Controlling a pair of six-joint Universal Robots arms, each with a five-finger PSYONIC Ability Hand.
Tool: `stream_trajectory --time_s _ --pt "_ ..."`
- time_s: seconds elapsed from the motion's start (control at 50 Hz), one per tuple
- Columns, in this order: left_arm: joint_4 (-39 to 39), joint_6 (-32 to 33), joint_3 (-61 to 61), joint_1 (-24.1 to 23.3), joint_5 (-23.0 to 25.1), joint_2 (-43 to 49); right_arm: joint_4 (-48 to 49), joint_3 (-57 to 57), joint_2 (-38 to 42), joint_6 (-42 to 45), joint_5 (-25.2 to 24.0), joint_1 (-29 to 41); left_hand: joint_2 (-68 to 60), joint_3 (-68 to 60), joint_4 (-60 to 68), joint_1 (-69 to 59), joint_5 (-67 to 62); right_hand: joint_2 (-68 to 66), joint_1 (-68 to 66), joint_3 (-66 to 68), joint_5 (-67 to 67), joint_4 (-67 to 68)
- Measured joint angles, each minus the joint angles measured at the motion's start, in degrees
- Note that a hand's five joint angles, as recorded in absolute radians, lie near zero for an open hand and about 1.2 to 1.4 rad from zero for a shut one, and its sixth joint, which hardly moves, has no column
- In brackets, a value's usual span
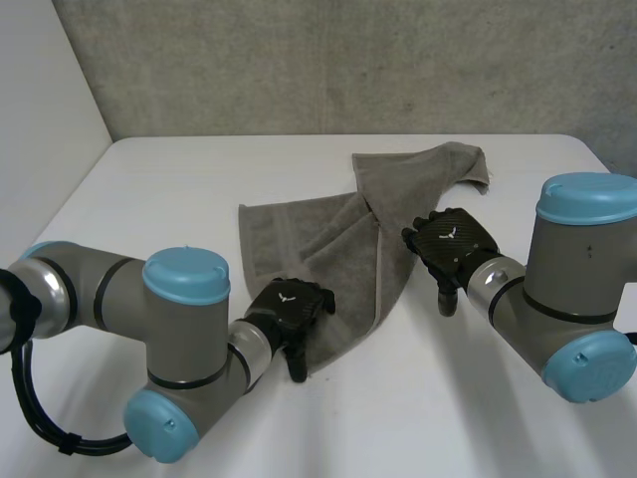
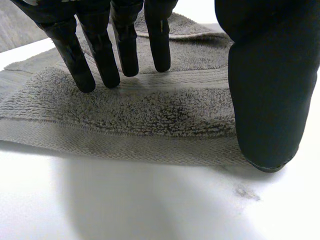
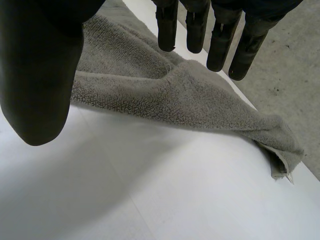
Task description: Fold the towel.
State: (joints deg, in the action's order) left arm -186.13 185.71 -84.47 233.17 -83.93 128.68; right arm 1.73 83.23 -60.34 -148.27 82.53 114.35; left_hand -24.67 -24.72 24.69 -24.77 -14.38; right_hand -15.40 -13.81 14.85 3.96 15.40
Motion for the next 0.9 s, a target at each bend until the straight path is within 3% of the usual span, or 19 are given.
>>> stream_trajectory --time_s 0.24,0.28,0.46,0.58,0.74,0.9 --pt "0.4 0.0 2.8 0.0 0.0 1.5 0.0 0.1 0.5 0.0 -0.1 0.0 -21.3 -21.1 21.3 -20.9 -15.8 0.0 0.0 0.0 0.0 0.0" --pt "0.4 0.0 3.1 0.0 0.0 1.5 0.0 0.1 0.6 0.0 -0.1 0.0 -23.5 -23.3 23.4 -23.4 -23.7 0.0 0.0 0.0 0.0 0.0" --pt "0.4 0.0 5.0 0.0 0.0 2.5 0.1 0.1 1.0 0.1 -0.2 0.0 -28.8 -28.7 28.8 -28.6 -28.8 0.0 0.0 0.0 0.0 0.0" --pt "0.5 0.0 6.2 0.0 0.0 3.2 0.1 0.1 1.3 0.1 -0.2 0.0 -41.3 -40.7 41.3 -39.5 -40.1 0.0 0.0 0.0 0.0 0.0" --pt "0.9 0.1 5.8 0.0 -0.4 0.9 0.2 -0.3 1.4 0.1 -0.3 0.0 -44.5 -43.9 44.6 -41.9 -40.8 0.0 0.0 0.0 0.0 0.0" --pt "2.1 1.4 -0.2 0.3 -0.5 -8.0 -0.1 -1.0 0.7 0.0 -0.6 -0.1 -44.8 -44.2 44.9 -42.0 -40.8 0.0 0.6 0.0 -0.2 0.0"
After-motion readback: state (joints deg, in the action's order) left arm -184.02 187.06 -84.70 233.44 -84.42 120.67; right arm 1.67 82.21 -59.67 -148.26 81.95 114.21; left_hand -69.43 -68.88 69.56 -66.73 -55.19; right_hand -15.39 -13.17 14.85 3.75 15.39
